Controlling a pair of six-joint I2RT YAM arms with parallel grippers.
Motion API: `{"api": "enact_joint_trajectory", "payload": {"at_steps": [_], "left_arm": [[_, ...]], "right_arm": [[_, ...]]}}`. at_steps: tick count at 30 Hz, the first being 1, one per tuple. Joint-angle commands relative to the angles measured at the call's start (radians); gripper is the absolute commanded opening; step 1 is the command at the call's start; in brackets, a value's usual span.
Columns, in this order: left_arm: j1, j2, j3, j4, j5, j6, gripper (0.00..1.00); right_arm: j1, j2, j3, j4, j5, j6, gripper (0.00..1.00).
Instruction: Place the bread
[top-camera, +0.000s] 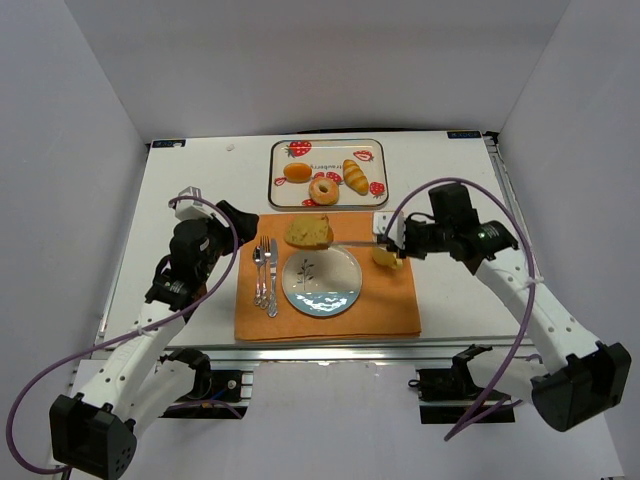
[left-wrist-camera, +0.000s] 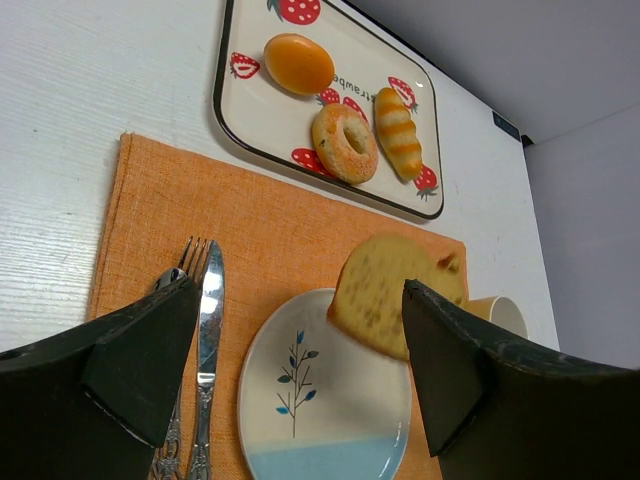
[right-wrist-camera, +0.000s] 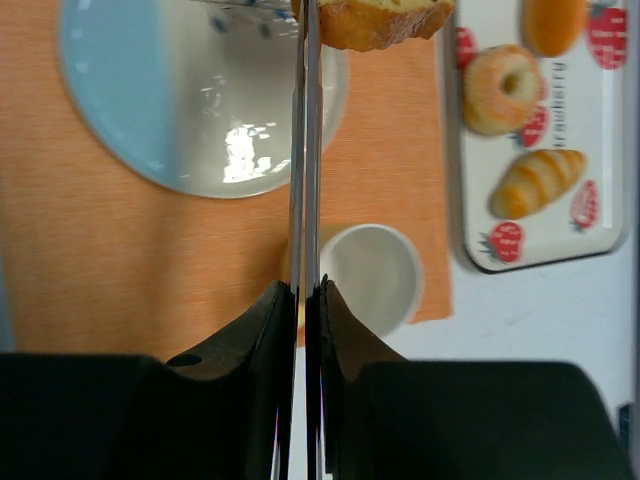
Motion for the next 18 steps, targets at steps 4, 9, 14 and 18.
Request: {"api": "enact_joint_trajectory", "payload": {"at_steps": [4,9,14,18], "left_arm": [[0.0,0.024,0.034,0.02,0.021,0.018,0.92],[0.0,0.021,0.035,0.014,0.018,0.018,0.92],[0.0,0.002,0.023,0.009,0.007,0.013,0.91],[0.0,-0.008,0.015,0.01,0.002,0.006,0.92]], "right_arm": [[0.049,-0.066,-0.119,-0.046,-0.036,0.054,0.04],[0.066,-0.052,-0.165,-0.023,-0.004,0.073,0.08],[0.069,-0.044,-0.168,-0.034,0.002,0.056,0.2],[0.069,-0.066,-0.16,-0.046,-0.019,0.044,0.31]]}}
